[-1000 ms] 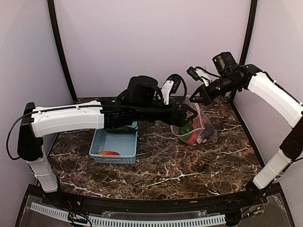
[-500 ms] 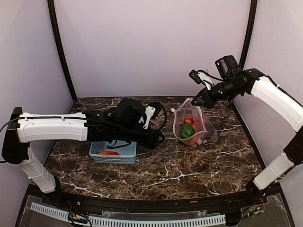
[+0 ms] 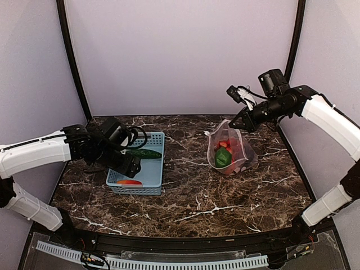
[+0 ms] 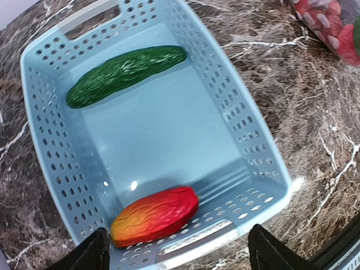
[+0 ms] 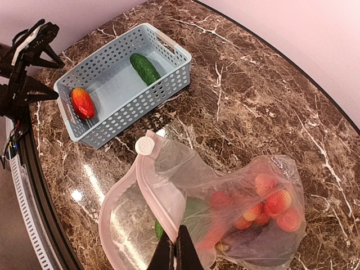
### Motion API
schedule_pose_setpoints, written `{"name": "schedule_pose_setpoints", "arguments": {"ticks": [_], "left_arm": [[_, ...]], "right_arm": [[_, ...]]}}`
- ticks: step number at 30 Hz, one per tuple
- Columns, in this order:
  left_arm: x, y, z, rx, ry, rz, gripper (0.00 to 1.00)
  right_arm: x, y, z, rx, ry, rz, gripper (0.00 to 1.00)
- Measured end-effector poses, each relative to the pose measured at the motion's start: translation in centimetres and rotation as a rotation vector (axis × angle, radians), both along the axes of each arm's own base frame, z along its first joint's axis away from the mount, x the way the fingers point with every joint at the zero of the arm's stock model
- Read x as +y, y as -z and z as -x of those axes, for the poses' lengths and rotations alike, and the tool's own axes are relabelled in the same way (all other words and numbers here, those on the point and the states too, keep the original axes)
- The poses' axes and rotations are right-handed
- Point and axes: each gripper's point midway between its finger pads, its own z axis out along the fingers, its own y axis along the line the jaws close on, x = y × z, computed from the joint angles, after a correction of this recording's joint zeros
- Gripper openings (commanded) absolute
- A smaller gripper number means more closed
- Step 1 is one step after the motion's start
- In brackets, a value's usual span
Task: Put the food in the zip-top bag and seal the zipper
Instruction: Adjust the zipper food storage bag at the center of the board.
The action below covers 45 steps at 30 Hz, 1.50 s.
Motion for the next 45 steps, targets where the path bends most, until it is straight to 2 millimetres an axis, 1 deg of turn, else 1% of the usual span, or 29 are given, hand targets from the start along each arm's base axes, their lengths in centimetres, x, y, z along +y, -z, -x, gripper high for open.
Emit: {"name": "schedule_pose_setpoints", "arguments": {"ticks": [3, 6, 7, 8, 10, 12, 15, 16, 17, 18, 19, 20, 23, 25, 27, 28, 29, 30, 31, 32, 34, 36, 37, 38, 40, 42, 43, 45], "left_arm": [[2.1, 0.0, -0.6, 0.016, -0.05, 0.003, 0.84], [2.5, -0.3, -1.4, 0.023, -0.065, 0.036, 0.79], [1.9, -0.5, -1.6, 0.029, -0.051, 0.065, 0.78], [0.9, -1.0, -1.8, 0.03, -0.026, 0.106, 0.75], [-1.9, -2.3, -2.1, 0.007, 0.041, 0.216, 0.73], [-5.8, -4.5, -2.0, -0.045, 0.146, 0.335, 0.72], [-12.2, -7.7, -0.5, -0.09, 0.31, 0.473, 0.67], [-14.2, -8.4, -0.2, -0.092, 0.342, 0.511, 0.66], [-15.9, -8.9, 0.1, -0.083, 0.36, 0.549, 0.65], [-17.7, -9.2, 0.3, -0.073, 0.37, 0.59, 0.64], [-19.1, -9.1, 0.4, -0.058, 0.367, 0.625, 0.61], [-20.2, -8.4, 0.5, -0.039, 0.358, 0.642, 0.6], [-22.7, -5.4, 0.8, 0.049, 0.302, 0.65, 0.58], [-24.3, -3.4, 0.7, 0.105, 0.255, 0.648, 0.56], [-25.5, -1.9, 0.7, 0.147, 0.213, 0.65, 0.53], [-25.8, -1.5, 0.7, 0.161, 0.196, 0.654, 0.52], [-26.1, -1.2, 0.7, 0.172, 0.179, 0.657, 0.48], [-26.4, -1.1, 0.5, 0.182, 0.156, 0.668, 0.45], [-26.6, -1.1, 0.5, 0.189, 0.138, 0.678, 0.4], [-26.8, -1.1, 0.3, 0.192, 0.121, 0.689, 0.38], [-27.1, -1.4, 0.0, 0.197, 0.082, 0.716, 0.3], [-27.3, -1.6, -0.5, 0.198, 0.049, 0.746, 0.17], [-27.4, -1.6, -0.7, 0.201, 0.03, 0.76, 0.12], [-27.6, -1.6, -1.0, 0.201, 0.016, 0.771, 0.04], [-28.0, -1.4, -1.5, 0.207, -0.006, 0.783, 0.01], [-28.7, -1.5, -2.2, 0.201, -0.012, 0.793, 0.01], [-29.2, -1.8, -2.5, 0.196, -0.009, 0.8, 0.01], [-30.0, -3.1, -2.8, 0.179, 0.014, 0.821, 0.01]], "right_arm": [[-0.1, 0.2, 0.1, 0.002, 0.001, 0.001, 0.0], [-0.1, 0.3, 0.0, 0.003, 0.001, 0.002, 0.0], [-0.1, 0.3, 0.0, 0.002, 0.001, 0.003, 0.0], [-0.1, 0.3, 0.0, 0.002, 0.001, 0.003, 0.0], [-0.1, 0.3, 0.0, 0.001, 0.001, 0.002, 0.0], [-0.1, 0.3, 0.0, 0.001, 0.001, 0.002, 0.0], [-0.2, 0.3, 0.0, 0.002, 0.001, 0.003, 0.0], [-0.2, 0.3, 0.0, 0.002, 0.002, 0.003, 0.0], [-0.2, 0.3, 0.0, 0.002, 0.002, 0.003, 0.0], [-0.2, 0.3, 0.0, 0.002, 0.002, 0.003, 0.0], [-0.2, 0.3, 0.0, 0.002, 0.002, 0.003, 0.0], [-0.2, 0.3, 0.0, 0.002, 0.002, 0.003, 0.0], [-0.1, 0.3, 0.0, 0.002, 0.002, 0.003, 0.0], [-0.2, 0.3, 0.0, 0.003, 0.002, 0.003, 0.0], [-0.1, 0.3, -0.1, 0.002, 0.003, 0.002, 0.0], [-0.1, 0.2, -0.1, 0.001, 0.003, 0.002, 0.0], [-0.1, 0.2, -0.1, 0.001, 0.004, 0.001, 0.0], [-0.1, 0.2, -0.1, 0.002, 0.004, 0.0, 0.0], [-0.1, 0.2, -0.1, 0.002, 0.005, 0.0, 0.0], [-0.1, 0.2, -0.1, 0.003, 0.005, 0.0, 0.0], [-0.1, 0.2, -0.1, 0.003, 0.005, 0.0, 0.0], [-0.1, 0.2, -0.1, 0.003, 0.005, 0.0, 0.0], [-0.1, 0.2, -0.1, 0.003, 0.005, 0.0, 0.0], [-0.1, 0.2, -0.1, 0.003, 0.005, 0.0, 0.0], [-0.1, 0.2, -0.1, 0.003, 0.005, 0.0, 0.0], [-0.1, 0.1, -0.1, 0.002, 0.005, 0.0, 0.0], [-0.2, -0.1, -0.2, 0.003, 0.009, 0.006, 0.0], [-0.4, -1.4, -1.0, -0.027, 0.033, 0.023, 0.0]]}}
